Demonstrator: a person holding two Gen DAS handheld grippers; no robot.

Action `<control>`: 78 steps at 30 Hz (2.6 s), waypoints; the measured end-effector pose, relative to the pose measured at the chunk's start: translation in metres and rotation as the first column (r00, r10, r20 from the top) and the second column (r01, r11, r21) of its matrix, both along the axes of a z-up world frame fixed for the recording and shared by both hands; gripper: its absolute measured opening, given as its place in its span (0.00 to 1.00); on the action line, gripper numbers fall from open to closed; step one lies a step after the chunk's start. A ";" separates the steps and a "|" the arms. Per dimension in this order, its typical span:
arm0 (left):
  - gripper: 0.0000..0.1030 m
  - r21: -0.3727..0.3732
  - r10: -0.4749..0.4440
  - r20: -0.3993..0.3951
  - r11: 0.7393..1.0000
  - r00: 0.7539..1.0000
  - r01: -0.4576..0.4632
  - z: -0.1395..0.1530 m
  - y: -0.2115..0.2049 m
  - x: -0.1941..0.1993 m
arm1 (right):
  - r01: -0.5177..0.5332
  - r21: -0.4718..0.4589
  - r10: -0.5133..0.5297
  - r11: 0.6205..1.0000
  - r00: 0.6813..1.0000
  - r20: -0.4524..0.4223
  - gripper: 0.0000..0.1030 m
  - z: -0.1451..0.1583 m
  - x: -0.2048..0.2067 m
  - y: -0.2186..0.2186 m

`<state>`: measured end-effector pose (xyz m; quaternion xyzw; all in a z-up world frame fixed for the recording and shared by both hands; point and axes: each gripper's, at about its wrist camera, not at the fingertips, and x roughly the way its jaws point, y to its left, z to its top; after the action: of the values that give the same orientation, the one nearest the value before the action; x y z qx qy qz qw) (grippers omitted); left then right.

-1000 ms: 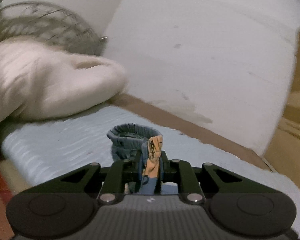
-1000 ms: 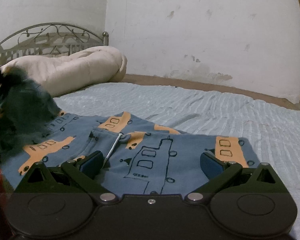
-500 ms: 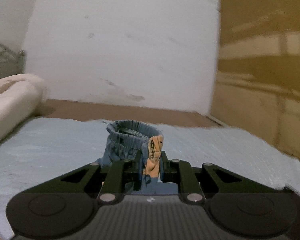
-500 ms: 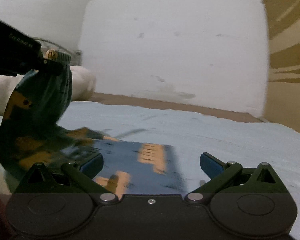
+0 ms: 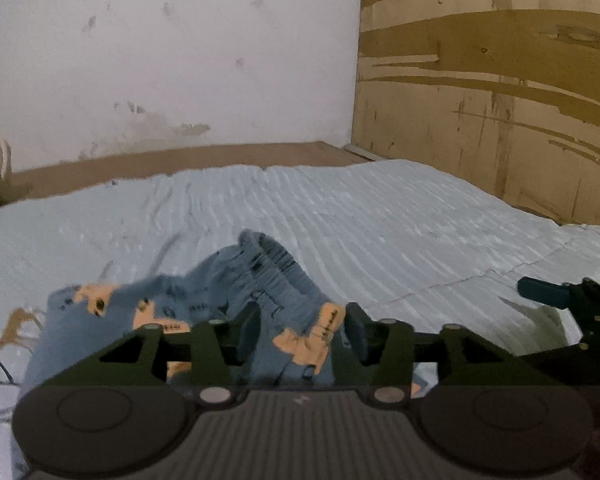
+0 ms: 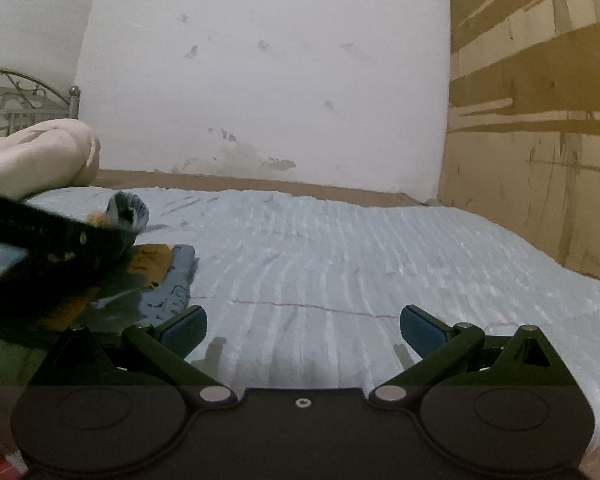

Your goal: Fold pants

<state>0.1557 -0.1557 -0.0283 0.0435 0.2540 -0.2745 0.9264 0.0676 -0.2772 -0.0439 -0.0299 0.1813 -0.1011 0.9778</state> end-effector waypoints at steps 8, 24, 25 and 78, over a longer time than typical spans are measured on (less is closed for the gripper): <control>0.82 -0.109 0.018 -0.066 0.994 0.998 -0.025 0.013 0.036 0.003 | -0.032 0.013 0.032 0.999 0.999 -0.024 0.99 -0.006 -0.001 -0.004; 0.99 -0.092 0.454 -0.181 0.875 0.872 -0.475 0.013 0.159 0.006 | -0.341 0.283 0.355 0.896 0.935 0.001 0.99 0.017 0.025 -0.004; 0.99 -0.087 0.468 -0.193 0.867 0.862 -0.490 0.009 0.164 0.006 | -0.355 0.283 0.370 0.891 0.929 0.002 0.99 0.017 0.032 -0.001; 0.99 -0.007 0.448 -0.222 0.887 0.866 -0.461 -0.008 0.164 -0.007 | -0.279 0.597 0.422 0.752 0.900 -0.111 0.55 0.013 0.048 -0.006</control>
<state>0.1489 0.0083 -0.0366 -0.0749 0.3469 -0.0593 0.9330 0.1151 -0.2829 -0.0305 0.2165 0.3103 0.1483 0.9137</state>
